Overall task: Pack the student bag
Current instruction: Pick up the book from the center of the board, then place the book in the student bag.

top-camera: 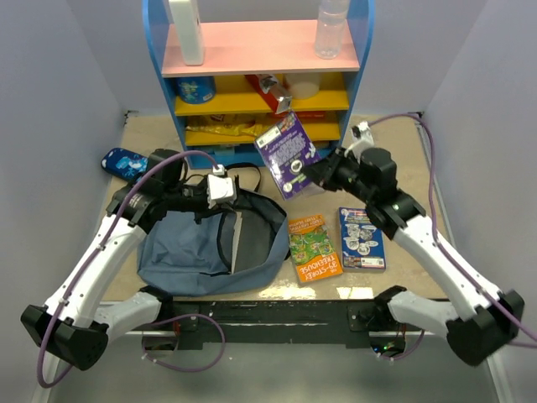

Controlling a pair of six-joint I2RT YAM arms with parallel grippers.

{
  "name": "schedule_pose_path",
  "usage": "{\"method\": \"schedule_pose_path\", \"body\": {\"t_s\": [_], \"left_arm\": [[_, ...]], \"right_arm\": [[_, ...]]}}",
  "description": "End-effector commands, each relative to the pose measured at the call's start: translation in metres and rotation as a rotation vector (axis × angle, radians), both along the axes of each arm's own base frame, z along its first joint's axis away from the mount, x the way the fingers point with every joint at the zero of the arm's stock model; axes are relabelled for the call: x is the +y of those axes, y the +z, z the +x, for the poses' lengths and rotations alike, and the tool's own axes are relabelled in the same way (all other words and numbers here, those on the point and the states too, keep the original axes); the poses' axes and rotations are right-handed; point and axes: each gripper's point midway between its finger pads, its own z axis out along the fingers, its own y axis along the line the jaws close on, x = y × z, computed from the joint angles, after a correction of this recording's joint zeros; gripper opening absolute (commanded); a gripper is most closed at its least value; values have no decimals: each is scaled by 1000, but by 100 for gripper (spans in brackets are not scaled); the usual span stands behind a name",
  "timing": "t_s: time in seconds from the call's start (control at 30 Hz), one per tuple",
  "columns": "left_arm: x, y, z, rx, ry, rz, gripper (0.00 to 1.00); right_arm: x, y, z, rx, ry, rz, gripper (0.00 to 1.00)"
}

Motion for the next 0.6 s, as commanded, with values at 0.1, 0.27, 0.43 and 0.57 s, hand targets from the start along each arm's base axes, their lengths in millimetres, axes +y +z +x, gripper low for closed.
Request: {"method": "schedule_pose_path", "body": {"t_s": [0.1, 0.27, 0.43, 0.57], "left_arm": [[-7, 27, 29, -90, 80, -92, 0], [-8, 29, 17, -81, 51, -112, 0], [-10, 28, 7, -64, 4, -119, 0], [-12, 28, -1, -43, -35, -124, 0]], "right_arm": [[11, -3, -94, 52, 161, 208, 0], [13, -20, -120, 119, 186, 262, 0], [37, -47, -130, 204, 233, 242, 0], [74, -62, -148, 248, 313, 222, 0]]}}
